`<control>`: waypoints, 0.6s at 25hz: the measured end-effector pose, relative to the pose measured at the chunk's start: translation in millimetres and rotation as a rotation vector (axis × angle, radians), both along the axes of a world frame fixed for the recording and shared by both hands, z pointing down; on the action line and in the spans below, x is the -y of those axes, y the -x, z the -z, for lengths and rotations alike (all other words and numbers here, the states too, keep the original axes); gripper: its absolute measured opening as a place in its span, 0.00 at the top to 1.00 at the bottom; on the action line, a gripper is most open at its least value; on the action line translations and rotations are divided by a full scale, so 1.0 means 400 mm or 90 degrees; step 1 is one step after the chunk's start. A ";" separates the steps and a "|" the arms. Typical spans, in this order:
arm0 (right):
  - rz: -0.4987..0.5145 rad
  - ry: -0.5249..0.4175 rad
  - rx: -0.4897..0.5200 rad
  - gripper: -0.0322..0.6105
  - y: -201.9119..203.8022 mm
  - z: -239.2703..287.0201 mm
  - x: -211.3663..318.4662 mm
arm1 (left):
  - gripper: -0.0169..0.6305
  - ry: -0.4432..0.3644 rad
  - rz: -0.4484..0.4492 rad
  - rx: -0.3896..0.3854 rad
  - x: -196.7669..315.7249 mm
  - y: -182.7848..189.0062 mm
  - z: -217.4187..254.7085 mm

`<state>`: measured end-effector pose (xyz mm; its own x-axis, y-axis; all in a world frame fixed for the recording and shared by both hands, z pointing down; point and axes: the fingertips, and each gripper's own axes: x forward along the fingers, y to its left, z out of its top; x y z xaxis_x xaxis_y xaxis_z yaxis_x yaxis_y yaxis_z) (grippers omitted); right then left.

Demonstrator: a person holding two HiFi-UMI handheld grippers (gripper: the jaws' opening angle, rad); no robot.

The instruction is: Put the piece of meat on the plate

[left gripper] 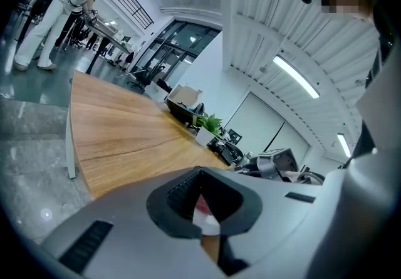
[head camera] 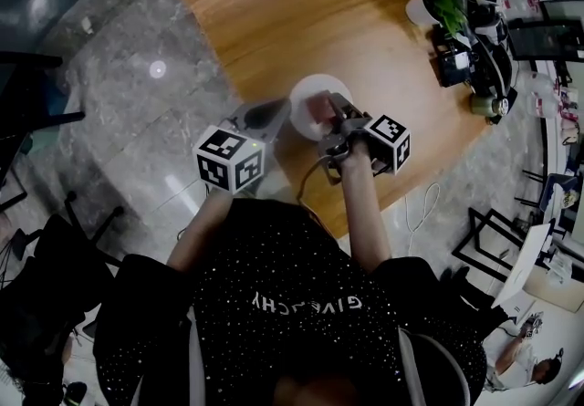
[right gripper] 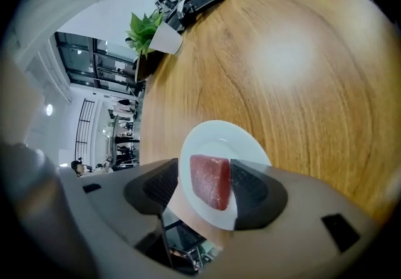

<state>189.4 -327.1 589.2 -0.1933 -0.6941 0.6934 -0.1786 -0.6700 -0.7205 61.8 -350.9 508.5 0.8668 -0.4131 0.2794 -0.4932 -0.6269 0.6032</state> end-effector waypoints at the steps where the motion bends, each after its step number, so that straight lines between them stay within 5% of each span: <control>1: -0.006 0.009 -0.015 0.57 -0.009 0.001 -0.007 | 0.96 0.001 0.001 -0.001 -0.002 0.002 0.000; 15: -0.022 -0.057 -0.033 0.57 -0.009 0.075 -0.041 | 0.96 -0.032 -0.013 -0.007 -0.054 0.007 0.048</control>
<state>192.8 -310.7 559.3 -0.1331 -0.7596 0.6367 -0.1951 -0.6097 -0.7682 59.0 -329.3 489.3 0.8777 -0.4091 0.2496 -0.4742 -0.6660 0.5759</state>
